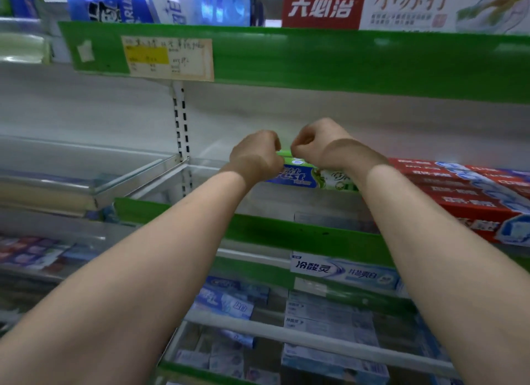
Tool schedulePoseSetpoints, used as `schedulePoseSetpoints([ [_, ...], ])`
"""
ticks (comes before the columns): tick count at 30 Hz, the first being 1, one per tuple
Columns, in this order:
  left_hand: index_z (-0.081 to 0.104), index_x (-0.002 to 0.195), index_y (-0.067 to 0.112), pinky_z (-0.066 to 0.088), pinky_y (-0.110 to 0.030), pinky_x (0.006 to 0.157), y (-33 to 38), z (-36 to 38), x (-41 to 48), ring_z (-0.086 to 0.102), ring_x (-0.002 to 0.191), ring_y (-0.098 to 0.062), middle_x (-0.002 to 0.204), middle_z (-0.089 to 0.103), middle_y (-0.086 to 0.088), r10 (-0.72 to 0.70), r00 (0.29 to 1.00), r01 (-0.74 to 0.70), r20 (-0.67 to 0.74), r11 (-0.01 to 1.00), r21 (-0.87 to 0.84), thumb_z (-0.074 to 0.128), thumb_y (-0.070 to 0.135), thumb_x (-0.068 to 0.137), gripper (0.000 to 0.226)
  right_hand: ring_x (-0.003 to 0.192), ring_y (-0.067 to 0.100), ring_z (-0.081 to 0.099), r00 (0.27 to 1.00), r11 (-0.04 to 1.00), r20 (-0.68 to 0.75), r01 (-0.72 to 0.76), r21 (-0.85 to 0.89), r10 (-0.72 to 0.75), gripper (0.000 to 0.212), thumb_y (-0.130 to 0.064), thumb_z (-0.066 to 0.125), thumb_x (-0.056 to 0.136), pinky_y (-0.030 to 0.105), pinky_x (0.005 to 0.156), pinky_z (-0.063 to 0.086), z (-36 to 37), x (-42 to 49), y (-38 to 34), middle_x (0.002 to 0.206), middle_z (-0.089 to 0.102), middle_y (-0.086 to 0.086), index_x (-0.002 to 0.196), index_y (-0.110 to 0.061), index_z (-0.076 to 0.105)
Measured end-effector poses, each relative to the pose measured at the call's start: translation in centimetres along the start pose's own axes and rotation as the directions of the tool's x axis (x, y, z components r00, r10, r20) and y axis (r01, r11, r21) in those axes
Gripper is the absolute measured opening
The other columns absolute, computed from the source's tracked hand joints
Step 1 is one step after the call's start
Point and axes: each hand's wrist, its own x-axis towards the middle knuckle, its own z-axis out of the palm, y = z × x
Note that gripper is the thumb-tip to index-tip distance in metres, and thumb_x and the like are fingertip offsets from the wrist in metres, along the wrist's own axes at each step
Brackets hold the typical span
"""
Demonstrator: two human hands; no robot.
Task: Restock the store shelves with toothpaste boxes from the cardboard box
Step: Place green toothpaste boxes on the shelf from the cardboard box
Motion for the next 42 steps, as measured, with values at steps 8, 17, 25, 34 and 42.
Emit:
schedulePoseSetpoints([
  [8, 0.061, 0.094, 0.020, 0.052, -0.028, 0.068, -2.7, -2.7, -5.1, 0.062, 0.073, -0.019, 0.082, 0.064, -0.003, -0.299, 0.918, 0.089, -0.261, 0.796, -0.599, 0.057, 0.007, 0.085, 0.017, 0.046, 0.005, 0.058, 1.000, 0.686, -0.025, 0.011, 0.728, 0.010, 0.023, -0.010, 0.054, 0.093, 0.019, 0.047, 0.050, 4.5, -3.3, -5.9, 0.064, 0.061, 0.002, 0.073, -0.019, 0.062],
  [17, 0.060, 0.082, 0.025, 0.045, -0.023, 0.055, -11.3, -5.9, -17.1, 0.053, 0.057, -0.013, 0.073, 0.062, -0.004, -0.672, 0.612, 0.067, -0.416, 0.568, -0.820, 0.058, 0.002, 0.085, 0.023, 0.053, 0.004, 0.056, 0.960, 0.382, 0.061, 0.050, 0.923, -0.273, 0.023, -0.004, 0.057, 0.092, 0.021, 0.061, 0.051, 11.4, -9.7, -13.6, 0.060, 0.059, -0.004, 0.076, -0.019, 0.064],
  [25, 0.062, 0.080, 0.022, 0.051, -0.030, 0.059, -19.5, -9.3, -27.1, 0.064, 0.071, -0.024, 0.085, 0.069, -0.013, -0.862, 0.337, 0.200, -0.378, 0.458, -0.866, 0.065, 0.010, 0.082, 0.013, 0.046, 0.000, 0.057, 0.807, 0.358, 0.328, -0.157, 0.921, -0.490, 0.023, 0.005, 0.054, 0.090, 0.015, 0.052, 0.052, 19.0, -16.9, -23.1, 0.062, 0.061, 0.002, 0.077, -0.012, 0.063],
  [34, 0.060, 0.082, 0.018, 0.046, -0.026, 0.056, -26.2, -16.2, -41.2, 0.057, 0.064, -0.018, 0.077, 0.062, -0.006, -0.937, 0.130, 0.234, -0.325, 0.348, -0.908, 0.060, 0.005, 0.086, 0.014, 0.050, 0.008, 0.057, 0.630, 0.439, 0.507, -0.277, 0.855, -0.588, 0.019, 0.003, 0.055, 0.089, 0.021, 0.053, 0.050, 25.5, -27.6, -33.6, 0.060, 0.061, 0.003, 0.079, -0.009, 0.065],
  [42, 0.063, 0.083, 0.014, 0.046, -0.023, 0.053, -30.3, -23.2, -54.4, 0.050, 0.053, -0.010, 0.069, 0.057, -0.001, -0.943, -0.016, 0.256, -0.332, 0.317, -0.913, 0.056, 0.003, 0.089, 0.014, 0.066, 0.015, 0.061, 0.463, 0.520, 0.564, -0.233, 0.822, -0.684, 0.014, -0.003, 0.059, 0.088, 0.029, 0.065, 0.054, 29.6, -38.1, -43.7, 0.073, 0.066, 0.007, 0.084, -0.012, 0.069],
])
